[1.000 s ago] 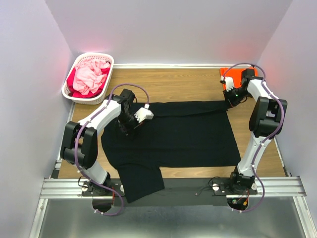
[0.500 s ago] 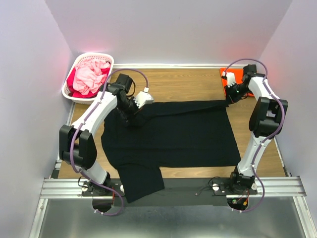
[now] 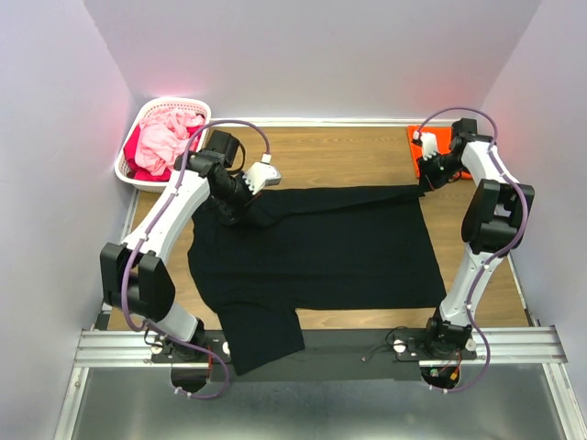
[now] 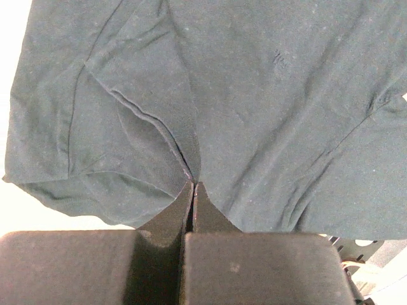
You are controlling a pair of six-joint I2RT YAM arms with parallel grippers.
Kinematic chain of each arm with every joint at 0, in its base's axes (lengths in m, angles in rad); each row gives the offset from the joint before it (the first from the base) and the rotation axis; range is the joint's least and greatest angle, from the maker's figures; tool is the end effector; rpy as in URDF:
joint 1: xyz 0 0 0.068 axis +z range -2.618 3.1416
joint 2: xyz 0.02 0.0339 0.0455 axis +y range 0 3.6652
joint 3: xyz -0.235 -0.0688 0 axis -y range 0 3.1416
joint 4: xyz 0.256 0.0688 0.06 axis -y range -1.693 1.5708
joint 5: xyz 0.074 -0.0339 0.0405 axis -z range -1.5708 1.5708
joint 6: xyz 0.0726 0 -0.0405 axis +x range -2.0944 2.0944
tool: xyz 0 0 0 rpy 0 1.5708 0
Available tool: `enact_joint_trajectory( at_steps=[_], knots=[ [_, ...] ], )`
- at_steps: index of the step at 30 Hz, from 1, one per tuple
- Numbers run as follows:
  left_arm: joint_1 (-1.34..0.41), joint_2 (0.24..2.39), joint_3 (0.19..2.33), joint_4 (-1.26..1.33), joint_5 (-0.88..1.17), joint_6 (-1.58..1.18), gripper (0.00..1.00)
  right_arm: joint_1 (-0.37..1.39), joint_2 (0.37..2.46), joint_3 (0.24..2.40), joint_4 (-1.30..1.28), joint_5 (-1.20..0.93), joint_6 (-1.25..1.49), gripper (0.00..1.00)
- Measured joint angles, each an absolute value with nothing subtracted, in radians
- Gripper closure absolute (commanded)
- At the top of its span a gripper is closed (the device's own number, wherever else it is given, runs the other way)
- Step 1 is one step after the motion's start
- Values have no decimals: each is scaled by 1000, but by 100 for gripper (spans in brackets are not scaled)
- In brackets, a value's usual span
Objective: Fold and stack the t-shirts
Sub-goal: Fold the tshirt
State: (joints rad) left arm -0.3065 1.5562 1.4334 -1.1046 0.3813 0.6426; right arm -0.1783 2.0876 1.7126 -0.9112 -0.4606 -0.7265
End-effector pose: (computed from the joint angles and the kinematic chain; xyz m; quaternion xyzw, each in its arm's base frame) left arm 0.3023 -0.1240 0.2435 0.4709 0.8457 -0.1560 0.1966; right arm 0.4342 -0.0455 0.1464 -0.2920 0.9190 0.1429 0.2230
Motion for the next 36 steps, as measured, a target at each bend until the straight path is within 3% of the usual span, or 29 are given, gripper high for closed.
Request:
enact_joint_trajectory(
  at_steps=[10,30,32,33,35,36],
  knots=[
    [-302,1503,1426,-1103,378,643,100,-181,2088,1713,-915,-461,-727,99],
    [-311,1494,1211,-1094,351,730,100,-181,2097,1650,-922,-455,-761,99],
    [-329,1494,1163,-1077,346,743,93,-181,2108,1650,-922,-453,-760,88],
    [-345,1494,1127,-1064,340,750,76,-181,2112,1650,-923,-451,-760,65],
    [-371,1494,1086,-1046,327,760,65,-182,2117,1650,-923,-446,-766,46],
    [-389,1494,1064,-1036,320,764,61,-182,2117,1649,-923,-442,-767,43]
  ],
)
